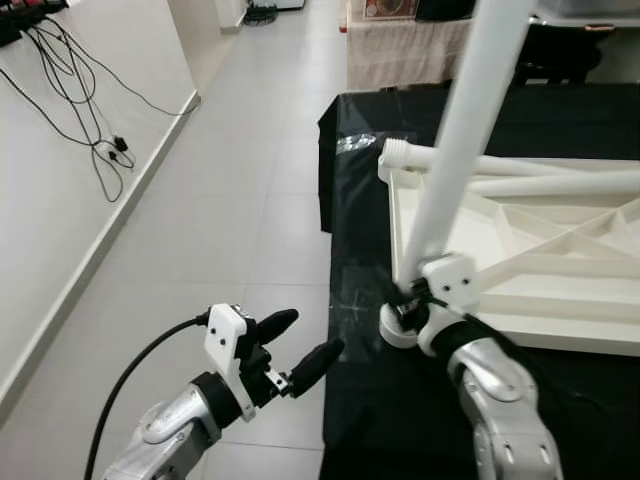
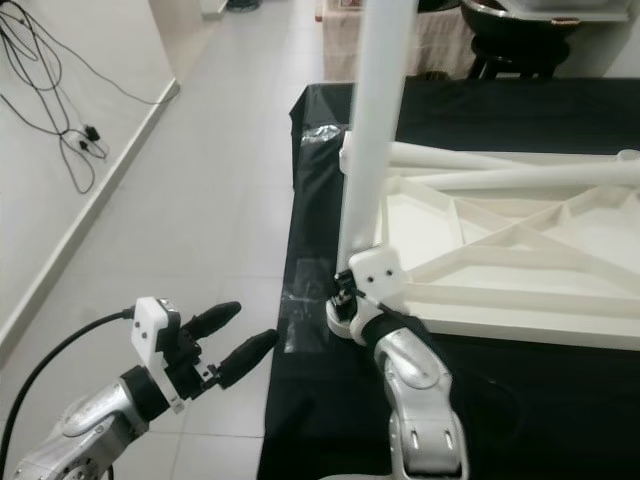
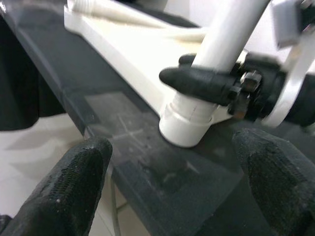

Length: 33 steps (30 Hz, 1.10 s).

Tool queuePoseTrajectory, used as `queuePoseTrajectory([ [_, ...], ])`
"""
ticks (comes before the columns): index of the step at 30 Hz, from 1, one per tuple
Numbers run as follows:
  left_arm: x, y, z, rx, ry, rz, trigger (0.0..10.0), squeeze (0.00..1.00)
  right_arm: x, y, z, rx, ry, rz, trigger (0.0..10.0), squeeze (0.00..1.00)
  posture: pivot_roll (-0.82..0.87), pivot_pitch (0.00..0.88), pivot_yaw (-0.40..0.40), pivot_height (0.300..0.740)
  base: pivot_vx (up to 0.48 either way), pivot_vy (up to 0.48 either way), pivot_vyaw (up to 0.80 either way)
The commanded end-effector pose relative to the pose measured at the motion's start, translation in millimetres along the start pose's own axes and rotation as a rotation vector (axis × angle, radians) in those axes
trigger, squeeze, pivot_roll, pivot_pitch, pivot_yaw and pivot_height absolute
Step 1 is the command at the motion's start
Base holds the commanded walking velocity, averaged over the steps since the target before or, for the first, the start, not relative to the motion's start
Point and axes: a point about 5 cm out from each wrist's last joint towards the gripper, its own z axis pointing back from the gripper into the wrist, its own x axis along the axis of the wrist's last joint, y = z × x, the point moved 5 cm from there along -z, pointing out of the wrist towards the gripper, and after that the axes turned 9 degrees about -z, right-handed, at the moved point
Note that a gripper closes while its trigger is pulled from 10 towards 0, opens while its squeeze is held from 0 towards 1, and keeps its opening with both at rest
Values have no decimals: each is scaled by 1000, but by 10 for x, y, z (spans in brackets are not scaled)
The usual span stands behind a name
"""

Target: Building children table

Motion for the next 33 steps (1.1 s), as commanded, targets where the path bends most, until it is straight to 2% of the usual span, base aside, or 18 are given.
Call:
queuePoseTrajectory([
  [1, -30, 46, 16, 24, 13, 7, 10000, 0, -90, -5, -38, 17, 61, -38, 10000, 1000, -53, 194, 59, 740, 0, 0, 0],
  [2, -30, 46, 16, 24, 13, 7, 10000, 0, -90, -5, -38, 17, 61, -38, 10000, 1000, -53, 194, 59, 740, 0, 0, 0],
  [3, -29, 52, -10, 26, 10, 14, 10000, 0, -28, 98, -99, 128, 46, -48, 10000, 1000, -72, 195, 67, 740, 0, 0, 0],
  [4, -29, 52, -10, 26, 10, 14, 10000, 0, -28, 98, -99, 128, 46, -48, 10000, 1000, -72, 195, 67, 740, 0, 0, 0],
  [5, -29, 22, -56, 3, 12, 21, 10000, 0, 53, 247, -144, 293, 28, -40, 10000, 0, -72, 200, 66, 740, 0, 0, 0],
  [6, -32, -18, -92, -25, 15, 24, 10000, 0, 117, 334, -169, 412, 16, -23, 10000, 0, -70, 201, 66, 740, 0, 0, 0],
  [7, -32, -18, -92, -25, 15, 24, 10000, 0, 117, 334, -169, 412, 16, -23, 10000, 0, -70, 201, 66, 740, 0, 0, 0],
  [8, -32, -51, -114, -46, 19, 26, 10000, 0, 161, 392, -184, 506, 16, -28, 10000, 0, -65, 206, 63, 740, 0, 0, 0],
  [10, -33, -70, -122, -59, 21, 26, 10000, 0, 181, 413, -191, 548, 20, -33, 10000, 0, -65, 206, 63, 740, 0, 0, 0],
  [12, -31, -68, -87, -56, 24, 27, 10000, 0, 215, 489, -192, 703, 42, -2, 10000, 0, -45, 211, 59, 740, 0, 0, 0],
  [14, -35, -66, -62, -46, 25, 27, 10000, 0, 274, 491, -216, 793, 44, 15, 10000, 0, -41, 211, 54, 740, 0, 0, 0],
  [19, -33, -73, -61, -39, 23, 33, 10000, 0, 360, 440, -283, 853, 43, 5, 10000, 0, -44, 216, 51, 740, 0, 0, 0],
  [20, -34, -80, -66, -42, 22, 39, 10000, 0, 402, 427, -283, 889, 42, -8, 0, 0, -44, 216, 49, 740, 0, 0, 0],
  [24, -28, -104, -81, -51, 18, 47, 10000, 0, 494, 392, -257, 962, 34, -48, 0, 0, -39, 221, 42, 740, 0, 0, 0],
  [33, -43, -101, -65, -46, 21, 51, 10000, 0, 451, 301, -264, 903, 32, -18, 0, 0, -45, 233, 45, 740, 0, 0, 0],
])
